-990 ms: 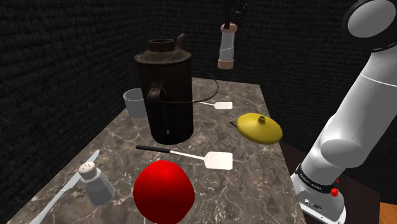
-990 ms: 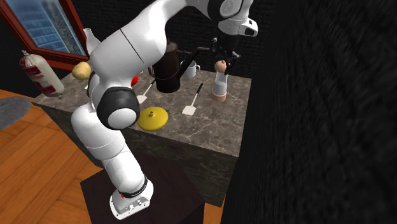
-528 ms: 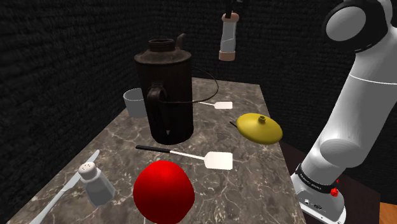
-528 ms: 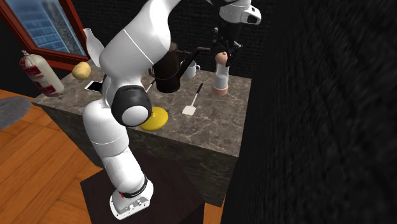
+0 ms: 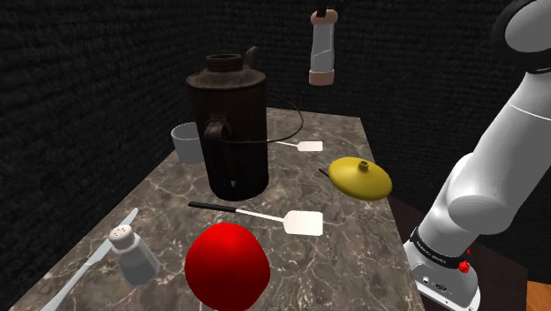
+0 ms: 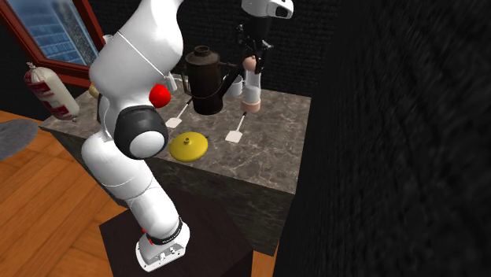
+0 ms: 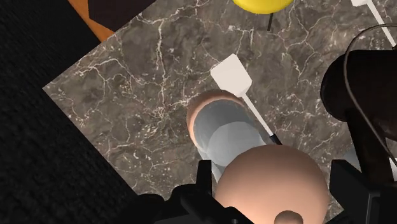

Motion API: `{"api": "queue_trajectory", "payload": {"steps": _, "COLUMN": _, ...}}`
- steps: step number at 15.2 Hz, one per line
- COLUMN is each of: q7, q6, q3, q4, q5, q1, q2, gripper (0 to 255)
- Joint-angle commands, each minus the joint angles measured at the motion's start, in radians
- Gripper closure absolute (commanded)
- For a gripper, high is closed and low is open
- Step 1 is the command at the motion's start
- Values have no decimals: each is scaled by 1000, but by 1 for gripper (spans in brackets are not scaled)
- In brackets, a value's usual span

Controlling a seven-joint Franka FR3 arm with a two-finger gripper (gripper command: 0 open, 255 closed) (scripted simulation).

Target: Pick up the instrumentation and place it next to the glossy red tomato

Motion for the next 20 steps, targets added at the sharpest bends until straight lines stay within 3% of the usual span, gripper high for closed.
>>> {"api": "queue_trajectory", "payload": {"steps": 1, "q7": 47, "q6": 20, "q3": 28, "q4": -81, "q5": -6, "q1": 24, "q2": -68, "gripper": 255}}
{"api": "queue_trajectory", "payload": {"steps": 10, "q7": 264, "q6": 21, "q3": 160, "q4": -222, "q5": 21, "q1": 95, "q2": -242, "gripper": 255}}
{"api": "queue_trajectory", "payload": {"steps": 20, "q7": 530, "q6": 1, "q3": 331, "q4": -233, "q5": 89, "q1": 159, "q2": -324, "gripper": 255}}
